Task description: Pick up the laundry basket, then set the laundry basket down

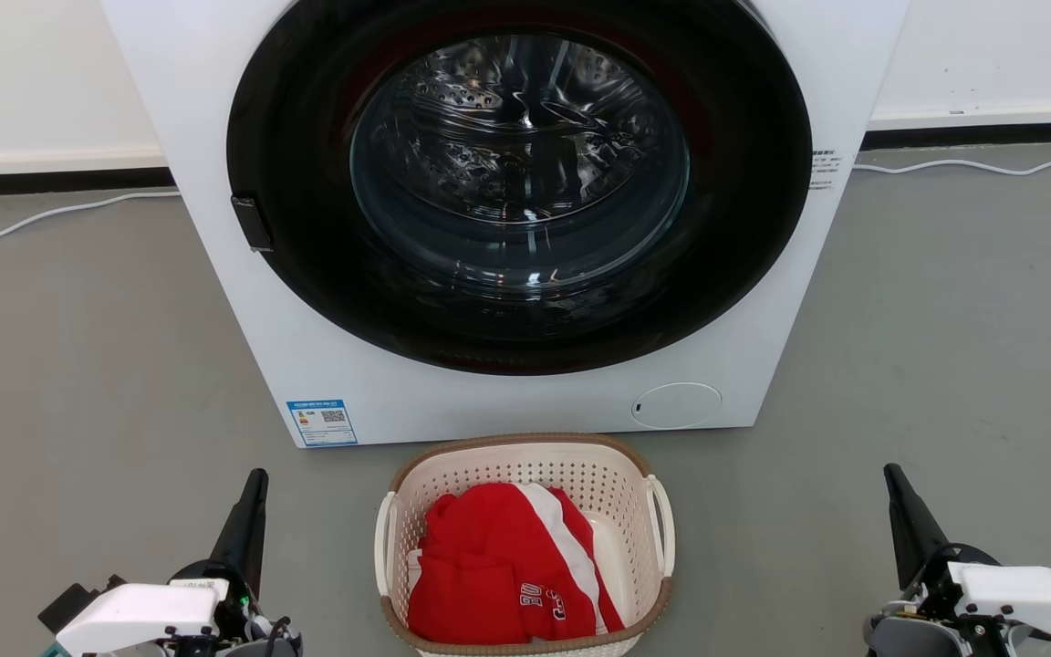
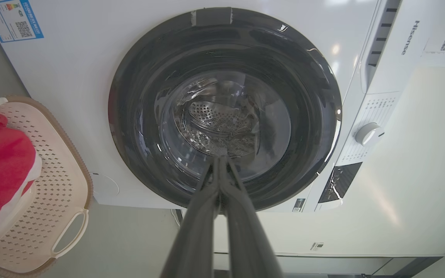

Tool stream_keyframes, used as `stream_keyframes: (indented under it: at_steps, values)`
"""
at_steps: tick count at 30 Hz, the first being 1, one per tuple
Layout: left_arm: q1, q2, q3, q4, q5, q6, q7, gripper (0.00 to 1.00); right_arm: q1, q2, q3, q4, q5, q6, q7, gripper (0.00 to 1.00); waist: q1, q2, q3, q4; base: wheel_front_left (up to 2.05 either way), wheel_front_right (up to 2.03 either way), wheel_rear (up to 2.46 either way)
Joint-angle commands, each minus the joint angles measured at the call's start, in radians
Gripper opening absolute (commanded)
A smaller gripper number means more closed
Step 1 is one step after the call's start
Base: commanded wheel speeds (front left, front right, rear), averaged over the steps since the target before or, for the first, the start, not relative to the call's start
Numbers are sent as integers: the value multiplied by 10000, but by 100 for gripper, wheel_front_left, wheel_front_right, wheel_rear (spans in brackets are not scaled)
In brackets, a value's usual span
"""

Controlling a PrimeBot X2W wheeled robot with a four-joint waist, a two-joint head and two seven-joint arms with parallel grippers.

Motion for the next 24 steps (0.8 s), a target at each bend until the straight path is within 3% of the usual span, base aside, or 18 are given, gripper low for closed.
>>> stream_keyframes:
  at_steps: [1, 24]
  values:
    - [-520, 108, 299, -279, -55, -73, 65, 0, -598, -131, 174, -293, 64, 73, 76, 0, 0, -1, -1, 0, 0, 0, 0]
    - [-520, 108, 298, -280, -56, -73, 64, 0, -598, -131, 174, -294, 64, 73, 75, 0, 0, -1, 0, 0, 0, 0, 0]
